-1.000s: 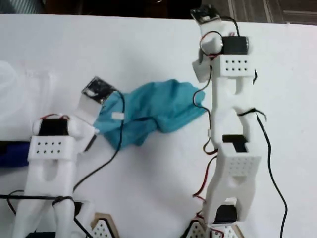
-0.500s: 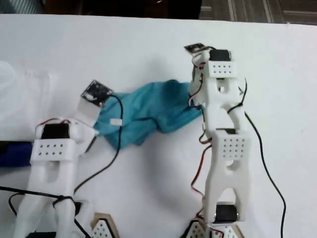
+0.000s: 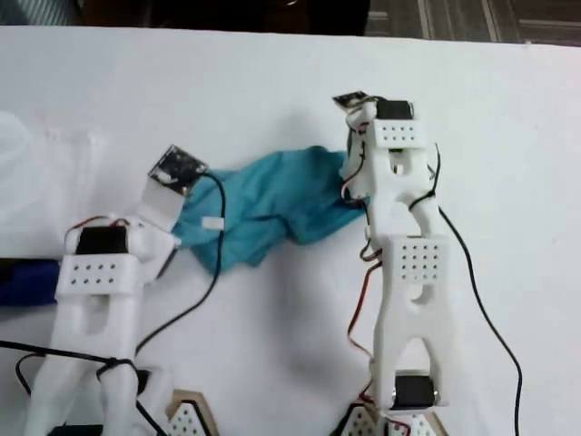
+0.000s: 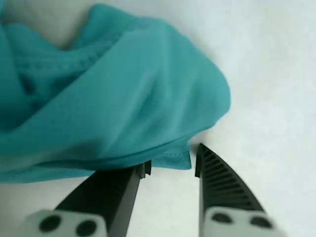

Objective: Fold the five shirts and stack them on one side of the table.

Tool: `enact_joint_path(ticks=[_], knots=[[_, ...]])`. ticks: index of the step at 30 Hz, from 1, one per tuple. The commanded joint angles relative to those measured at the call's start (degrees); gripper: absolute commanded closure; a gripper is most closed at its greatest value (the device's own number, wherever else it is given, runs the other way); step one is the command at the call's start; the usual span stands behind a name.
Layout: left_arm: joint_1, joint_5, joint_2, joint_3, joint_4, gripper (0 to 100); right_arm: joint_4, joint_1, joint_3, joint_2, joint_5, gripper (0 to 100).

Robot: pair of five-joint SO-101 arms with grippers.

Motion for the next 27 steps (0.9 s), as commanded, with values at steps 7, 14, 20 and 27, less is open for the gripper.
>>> enact_joint_path(ticks=[7, 14, 20, 27], knots=[[-0.3, -0.2, -1.4, 0.0, -0.8, 97, 1.1, 1.1, -7.8, 0.0, 0.1, 98.3], [-0.3, 0.2, -1.5, -1.5, 0.1, 97, 1.4, 7.0, -8.4, -7.3, 0.1, 98.1], [1.2, 1.5, -1.5, -14.5, 9.5, 97, 1.4, 12.6, 0.5, -27.0, 0.6, 98.1], [10.0, 5.5, -1.4, -32.6, 21.3, 97, 1.3, 10.9, 11.9, -51.6, 0.6, 98.1]])
